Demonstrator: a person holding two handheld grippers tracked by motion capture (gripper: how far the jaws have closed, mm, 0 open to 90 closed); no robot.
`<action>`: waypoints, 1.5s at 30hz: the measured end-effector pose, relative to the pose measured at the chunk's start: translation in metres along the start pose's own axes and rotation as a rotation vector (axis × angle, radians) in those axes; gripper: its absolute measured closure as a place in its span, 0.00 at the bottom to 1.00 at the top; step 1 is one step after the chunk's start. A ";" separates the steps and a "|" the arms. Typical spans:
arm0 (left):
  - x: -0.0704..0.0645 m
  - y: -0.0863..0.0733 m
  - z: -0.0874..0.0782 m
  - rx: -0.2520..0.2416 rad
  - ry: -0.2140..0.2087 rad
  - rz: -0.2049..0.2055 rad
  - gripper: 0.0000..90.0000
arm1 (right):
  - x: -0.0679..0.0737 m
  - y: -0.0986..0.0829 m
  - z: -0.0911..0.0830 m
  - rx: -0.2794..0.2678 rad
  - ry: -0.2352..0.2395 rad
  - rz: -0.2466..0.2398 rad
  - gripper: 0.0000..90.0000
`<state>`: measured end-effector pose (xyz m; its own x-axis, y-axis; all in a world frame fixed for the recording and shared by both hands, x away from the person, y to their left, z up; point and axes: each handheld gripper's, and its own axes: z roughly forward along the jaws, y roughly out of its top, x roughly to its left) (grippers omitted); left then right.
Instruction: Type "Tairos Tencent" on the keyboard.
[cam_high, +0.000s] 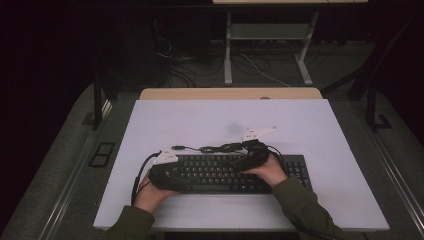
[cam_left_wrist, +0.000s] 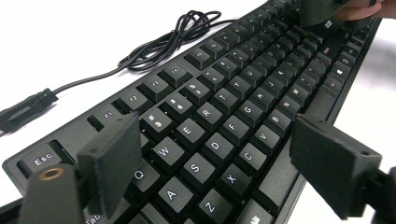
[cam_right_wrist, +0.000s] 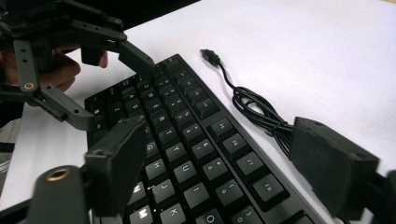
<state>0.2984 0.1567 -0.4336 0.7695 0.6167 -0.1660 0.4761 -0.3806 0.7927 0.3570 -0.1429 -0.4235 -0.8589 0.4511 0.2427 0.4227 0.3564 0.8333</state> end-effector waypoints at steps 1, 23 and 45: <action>0.000 0.000 0.000 -0.001 0.000 0.000 0.15 | 0.000 0.000 0.001 0.001 0.005 -0.004 0.24; -0.002 0.001 0.004 -0.005 0.019 0.008 0.00 | 0.000 0.000 0.012 0.074 0.076 -0.001 0.84; -0.002 -0.001 0.005 0.003 0.007 0.014 0.00 | 0.002 -0.005 0.017 0.180 0.086 -0.060 0.99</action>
<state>0.2987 0.1523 -0.4366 0.7730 0.6163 -0.1506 0.4665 -0.3912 0.7933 0.3580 -0.1300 -0.4359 -0.9023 0.3556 0.2435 0.4084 0.5247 0.7470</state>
